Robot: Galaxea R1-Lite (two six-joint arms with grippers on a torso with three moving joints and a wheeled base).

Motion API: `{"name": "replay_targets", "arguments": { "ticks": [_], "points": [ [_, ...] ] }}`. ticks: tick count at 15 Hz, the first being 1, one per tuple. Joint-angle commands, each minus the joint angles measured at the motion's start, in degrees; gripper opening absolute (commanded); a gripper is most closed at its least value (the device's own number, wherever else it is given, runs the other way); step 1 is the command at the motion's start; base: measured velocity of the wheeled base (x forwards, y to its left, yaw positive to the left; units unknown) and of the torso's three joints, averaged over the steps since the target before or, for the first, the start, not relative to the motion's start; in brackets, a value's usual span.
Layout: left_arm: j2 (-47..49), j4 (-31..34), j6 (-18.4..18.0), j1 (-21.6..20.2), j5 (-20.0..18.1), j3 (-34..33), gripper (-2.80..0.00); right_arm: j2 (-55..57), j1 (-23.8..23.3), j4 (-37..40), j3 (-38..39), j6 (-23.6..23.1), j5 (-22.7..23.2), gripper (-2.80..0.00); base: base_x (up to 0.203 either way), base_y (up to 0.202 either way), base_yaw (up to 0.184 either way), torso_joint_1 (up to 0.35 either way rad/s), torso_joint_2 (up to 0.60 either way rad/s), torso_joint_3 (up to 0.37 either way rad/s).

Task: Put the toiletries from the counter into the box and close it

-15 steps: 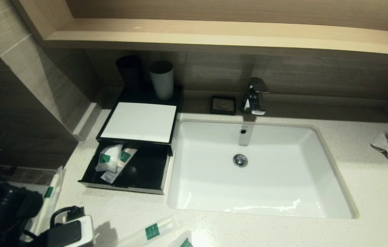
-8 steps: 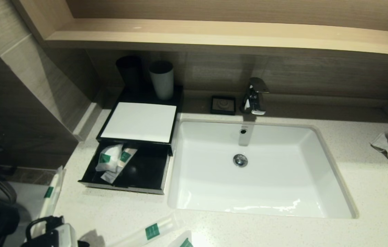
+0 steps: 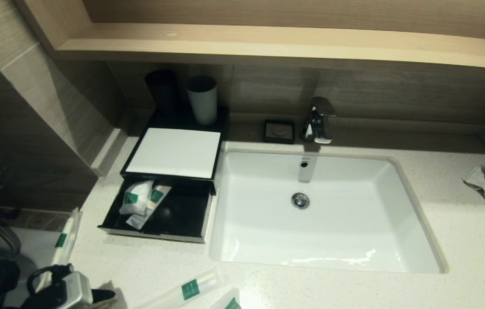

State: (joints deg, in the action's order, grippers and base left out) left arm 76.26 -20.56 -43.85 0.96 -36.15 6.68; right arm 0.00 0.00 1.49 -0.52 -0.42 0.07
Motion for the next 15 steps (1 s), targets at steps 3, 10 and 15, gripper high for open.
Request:
{"name": "replay_targets", "arguments": {
  "ticks": [3,10,15],
  "points": [
    [10.28,-14.87,-0.29,-3.86,-3.94,-4.6,0.0,0.0,-0.01,0.01,0.0,-0.02,0.01,-2.8,0.0,0.0,0.0,0.0,0.0,0.0],
    [11.28,-19.24,-0.34,-4.3,-5.34,-5.89,0.0,0.0,0.0,0.01,0.0,-0.02,0.01,-2.8,0.0,0.0,0.0,0.0,0.0,0.0],
    [9.81,-22.01,-0.56,-4.3,-4.99,-6.6,0.0,0.0,0.0,0.01,0.0,-0.02,0.01,-2.8,0.0,0.0,0.0,0.0,0.0,0.0]
  ]
}}
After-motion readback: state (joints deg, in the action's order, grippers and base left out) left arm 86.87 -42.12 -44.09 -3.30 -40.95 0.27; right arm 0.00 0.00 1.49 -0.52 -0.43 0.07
